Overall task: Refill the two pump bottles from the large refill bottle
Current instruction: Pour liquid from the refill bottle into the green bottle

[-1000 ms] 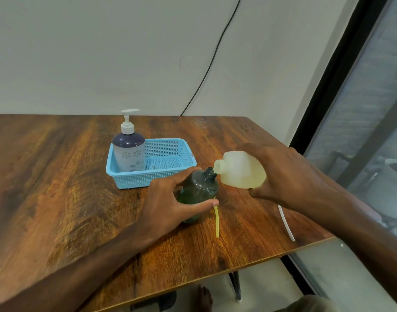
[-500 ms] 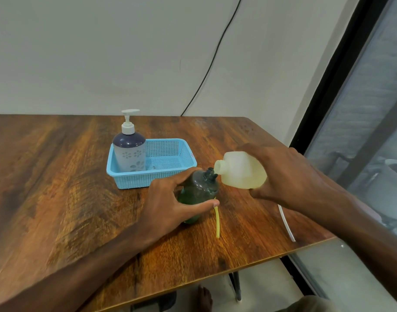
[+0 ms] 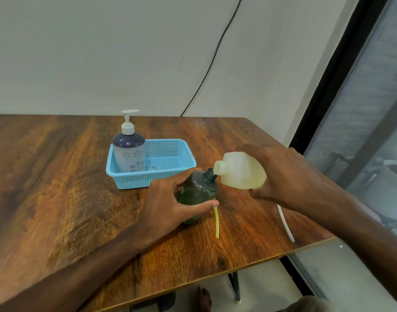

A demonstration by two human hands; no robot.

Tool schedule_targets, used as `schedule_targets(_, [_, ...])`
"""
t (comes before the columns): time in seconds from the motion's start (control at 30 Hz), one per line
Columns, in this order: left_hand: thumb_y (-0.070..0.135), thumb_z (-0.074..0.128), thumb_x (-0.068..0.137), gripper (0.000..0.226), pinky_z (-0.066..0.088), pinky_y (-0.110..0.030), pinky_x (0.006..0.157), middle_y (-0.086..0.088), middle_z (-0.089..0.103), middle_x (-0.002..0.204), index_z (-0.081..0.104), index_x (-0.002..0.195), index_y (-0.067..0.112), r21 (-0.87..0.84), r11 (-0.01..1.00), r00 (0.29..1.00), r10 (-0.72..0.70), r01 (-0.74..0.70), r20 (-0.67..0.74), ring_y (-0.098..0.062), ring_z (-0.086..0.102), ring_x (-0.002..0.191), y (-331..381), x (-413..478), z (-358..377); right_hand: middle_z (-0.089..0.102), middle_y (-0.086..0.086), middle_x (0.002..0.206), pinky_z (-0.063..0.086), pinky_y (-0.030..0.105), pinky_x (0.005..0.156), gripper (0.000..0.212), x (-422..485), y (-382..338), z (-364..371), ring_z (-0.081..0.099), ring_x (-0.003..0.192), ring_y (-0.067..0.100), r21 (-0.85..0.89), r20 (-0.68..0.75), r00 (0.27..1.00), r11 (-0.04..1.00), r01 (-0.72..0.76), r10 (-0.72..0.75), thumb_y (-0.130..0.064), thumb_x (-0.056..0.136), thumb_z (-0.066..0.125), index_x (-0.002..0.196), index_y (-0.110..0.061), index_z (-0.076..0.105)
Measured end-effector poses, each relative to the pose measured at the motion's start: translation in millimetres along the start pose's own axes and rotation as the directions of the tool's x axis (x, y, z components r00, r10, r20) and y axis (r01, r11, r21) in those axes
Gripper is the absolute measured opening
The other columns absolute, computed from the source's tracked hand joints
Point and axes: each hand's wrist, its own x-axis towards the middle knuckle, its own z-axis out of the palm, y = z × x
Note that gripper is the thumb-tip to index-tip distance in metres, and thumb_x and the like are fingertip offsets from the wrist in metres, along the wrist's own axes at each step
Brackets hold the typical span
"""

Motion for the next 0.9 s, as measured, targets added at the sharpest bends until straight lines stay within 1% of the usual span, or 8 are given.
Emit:
schedule_targets(0.13, [0.057,0.086,0.066,0.069,0.038,0.007,0.084,0.044,0.047,0.115,0.052,0.126,0.044,-0.005,1.000,1.000,-0.001,0.001,0.001,0.035,0.044,0.108,0.8,-0.5,-0.4,0.055,-0.008,0.141,0.046,0.031,0.093,0.087,0.5,-0.4,-0.9,0.050,0.128,0.016,-0.009,-0.005,1.000,1.000,0.004,-0.004,-0.040,0.074,0.085,0.147,-0.037,0.039])
schedule_targets(0.23, [0.059,0.085,0.065,0.070,0.038,0.007,0.083,0.045,0.046,0.114,0.051,0.125,0.046,-0.008,1.000,1.000,-0.003,0.003,-0.003,0.035,0.044,0.107,1.7,-0.2,-0.7,0.054,-0.008,0.143,0.047,0.033,0.097,0.087,1.1,-0.8,-1.3,0.049,0.131,0.017,-0.004,0.007,1.000,1.000,0.004,-0.004,-0.040,0.074,0.085,0.148,-0.036,0.039])
schedule_targets(0.37, [0.056,0.087,0.066,0.067,0.040,0.006,0.084,0.046,0.046,0.114,0.048,0.120,0.054,-0.020,1.000,1.000,0.003,-0.003,-0.009,0.034,0.045,0.109,3.3,-0.3,-1.5,0.055,-0.008,0.142,0.047,0.032,0.094,0.087,1.0,-1.9,-2.9,0.050,0.129,0.017,-0.012,0.004,1.000,1.000,0.006,-0.006,-0.039,0.074,0.085,0.148,-0.036,0.039])
schedule_targets(0.43, [0.055,0.087,0.066,0.067,0.042,0.004,0.084,0.046,0.047,0.115,0.049,0.121,0.053,-0.027,1.000,1.000,0.005,-0.006,-0.010,0.034,0.045,0.109,2.0,-0.4,-1.1,0.055,-0.008,0.142,0.048,0.033,0.094,0.086,1.2,-3.1,-3.5,0.050,0.129,0.017,-0.017,0.004,1.000,1.000,0.004,-0.004,-0.039,0.074,0.085,0.147,-0.037,0.039])
schedule_targets(0.5, [0.057,0.086,0.065,0.069,0.043,0.003,0.084,0.045,0.047,0.116,0.051,0.124,0.047,-0.027,1.000,1.000,0.007,-0.008,-0.014,0.033,0.046,0.110,0.1,-0.3,-0.2,0.055,-0.009,0.141,0.047,0.032,0.094,0.086,1.5,-4.0,-4.4,0.050,0.129,0.017,-0.024,0.005,1.000,1.000,-0.001,0.001,-0.038,0.074,0.086,0.146,-0.037,0.040])
schedule_targets(0.6, [0.058,0.085,0.065,0.070,0.042,0.004,0.085,0.043,0.048,0.117,0.053,0.126,0.043,-0.031,0.999,1.000,0.012,-0.013,-0.012,0.033,0.046,0.110,-0.9,-0.3,-0.2,0.056,-0.009,0.141,0.045,0.030,0.091,0.086,2.0,-4.2,-5.0,0.050,0.128,0.017,-0.030,-0.001,1.000,1.000,-0.001,0.001,-0.037,0.073,0.086,0.146,-0.037,0.041])
schedule_targets(0.73, [0.057,0.085,0.065,0.069,0.041,0.005,0.085,0.043,0.048,0.116,0.053,0.125,0.043,-0.027,1.000,1.000,0.011,-0.012,-0.011,0.033,0.046,0.110,-0.4,-0.2,-0.7,0.055,-0.008,0.143,0.045,0.032,0.094,0.087,2.2,-4.5,-4.6,0.049,0.130,0.017,-0.037,0.005,1.000,0.999,-0.004,0.004,-0.038,0.073,0.086,0.147,-0.036,0.040])
schedule_targets(0.9, [0.059,0.085,0.065,0.071,0.040,0.005,0.084,0.043,0.048,0.116,0.054,0.126,0.042,-0.014,1.000,1.000,0.008,-0.008,-0.015,0.033,0.046,0.109,-1.4,-0.7,-0.2,0.054,-0.008,0.144,0.046,0.032,0.094,0.087,2.4,-4.5,-4.4,0.049,0.131,0.018,-0.046,0.013,1.000,0.999,0.000,0.001,-0.039,0.075,0.085,0.148,-0.036,0.038])
